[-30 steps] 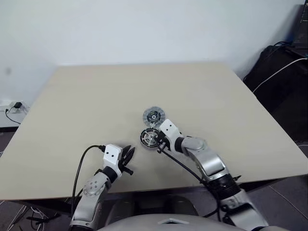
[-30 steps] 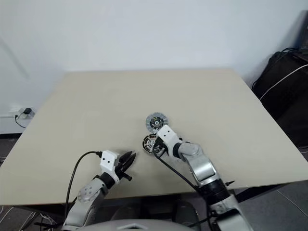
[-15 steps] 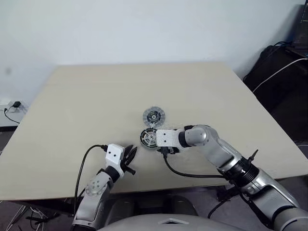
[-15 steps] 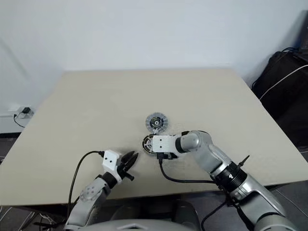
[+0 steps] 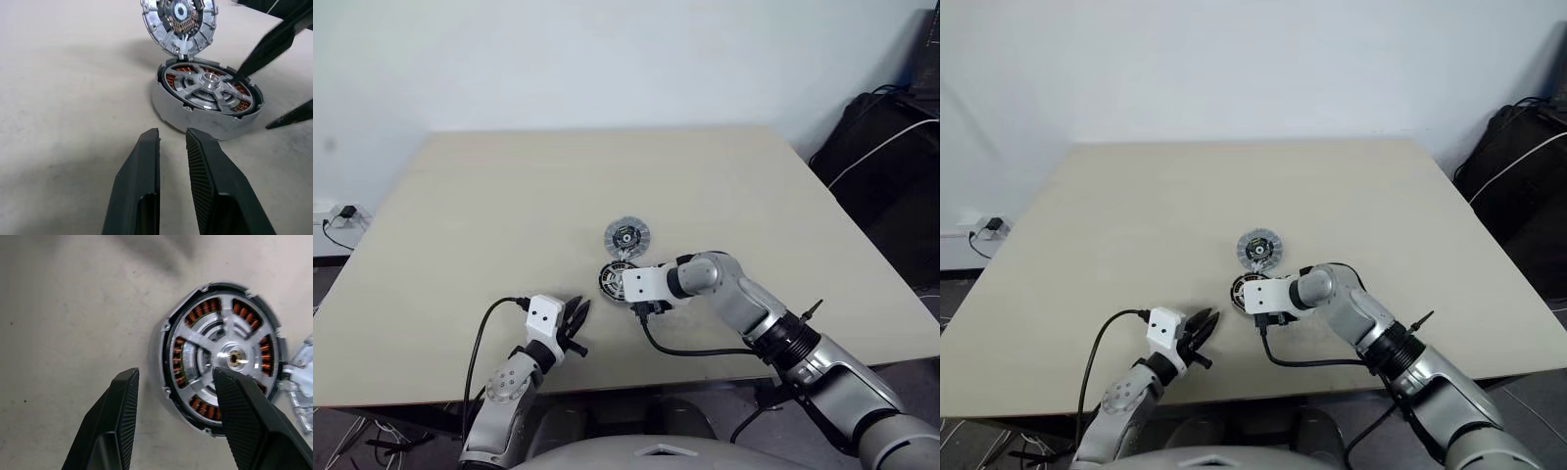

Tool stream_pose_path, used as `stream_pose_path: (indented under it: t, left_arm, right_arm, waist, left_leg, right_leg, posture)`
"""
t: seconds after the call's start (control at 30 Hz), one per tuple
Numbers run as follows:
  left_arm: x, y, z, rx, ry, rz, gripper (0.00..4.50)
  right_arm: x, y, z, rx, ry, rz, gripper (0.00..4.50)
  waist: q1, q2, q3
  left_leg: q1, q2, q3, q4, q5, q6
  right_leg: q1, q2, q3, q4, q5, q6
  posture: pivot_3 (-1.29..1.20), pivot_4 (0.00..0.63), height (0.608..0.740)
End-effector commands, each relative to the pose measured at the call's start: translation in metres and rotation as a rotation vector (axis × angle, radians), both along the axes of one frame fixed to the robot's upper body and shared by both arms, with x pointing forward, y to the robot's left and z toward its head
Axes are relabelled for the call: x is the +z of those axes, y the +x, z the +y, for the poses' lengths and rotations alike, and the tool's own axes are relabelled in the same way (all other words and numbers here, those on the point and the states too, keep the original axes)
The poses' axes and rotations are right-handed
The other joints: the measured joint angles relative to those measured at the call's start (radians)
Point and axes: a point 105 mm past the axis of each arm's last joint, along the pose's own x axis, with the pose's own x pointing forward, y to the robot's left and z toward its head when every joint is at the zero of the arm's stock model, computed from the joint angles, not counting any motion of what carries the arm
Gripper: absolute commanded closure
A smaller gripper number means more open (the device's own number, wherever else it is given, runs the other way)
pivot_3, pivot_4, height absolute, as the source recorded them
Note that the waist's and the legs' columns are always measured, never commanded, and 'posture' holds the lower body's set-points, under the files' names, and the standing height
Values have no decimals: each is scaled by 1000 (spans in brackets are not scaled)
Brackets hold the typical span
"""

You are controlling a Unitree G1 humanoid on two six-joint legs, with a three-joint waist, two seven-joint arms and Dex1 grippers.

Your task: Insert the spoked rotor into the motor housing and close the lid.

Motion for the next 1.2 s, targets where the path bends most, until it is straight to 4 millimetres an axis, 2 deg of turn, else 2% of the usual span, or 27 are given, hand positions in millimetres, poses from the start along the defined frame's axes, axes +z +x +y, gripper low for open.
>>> stream_pose_path:
  t: [0.03,0.13,0.17,0.23,0.43,0.67,0.83,1.03,1.2]
  left_arm:
    - [8,4,2,18,-14,-45,3589]
    - [8,4,1,20,-16,-46,3589]
    - [8,4,0,21,-17,-46,3589]
    - [9,4,0,23,-19,-46,3589]
    - [14,3,-1,26,-23,-52,3589]
    - [24,4,-5,19,-26,-60,3589]
    - [30,3,-7,17,-28,-60,3589]
    - [33,2,-10,24,-35,-55,3589]
    - [33,1,-11,22,-42,-45,3589]
  right_arm:
    - [3,4,1,22,-11,-21,1958]
    - [-1,3,-1,23,-28,-16,1958]
    - [-2,3,-2,24,-32,-18,2135]
    - [-3,4,-2,27,-35,-28,2563]
    - [2,2,2,41,-4,-38,4383]
    - [-1,3,-1,0,4,-24,4408]
    - [4,3,-2,-69,61,4,4408]
    - [30,-21,-11,-302,240,201,4408]
    - [33,-52,-23,-485,272,369,4408]
  waist:
    - [-1,0,0]
    - [-1,0,0]
    - [-1,0,0]
    - [-1,-1,-1]
    - [-3,-2,-2]
    - [-4,-2,-2]
    - [-3,-2,-2]
    - [13,-2,-1]
    - [21,-1,-1]
  left_leg:
    - [0,0,0,0,0,0]
    - [0,0,0,0,0,0]
    - [1,0,0,0,0,0]
    - [1,0,0,0,0,0]
    - [1,0,0,0,0,-1]
    - [1,0,0,0,1,-1]
    - [1,0,0,0,1,-1]
    - [-1,0,0,0,-1,1]
    - [-3,0,-1,0,-3,4]
  right_leg:
    - [0,0,0,0,0,0]
    - [0,0,0,0,0,0]
    - [0,0,0,0,0,0]
    - [1,0,0,0,0,0]
    - [1,0,0,0,0,0]
    - [0,0,0,1,0,0]
    - [1,0,0,1,0,0]
    - [-1,-1,0,0,1,-3]
    - [-2,-1,0,-2,2,-6]
  posture:
    - [0,0,740]
    - [0,0,740]
    - [0,0,740]
    - [0,0,740]
    - [0,0,740]
    - [0,0,740]
    - [0,0,740]
    - [0,0,740]
    - [0,0,740]
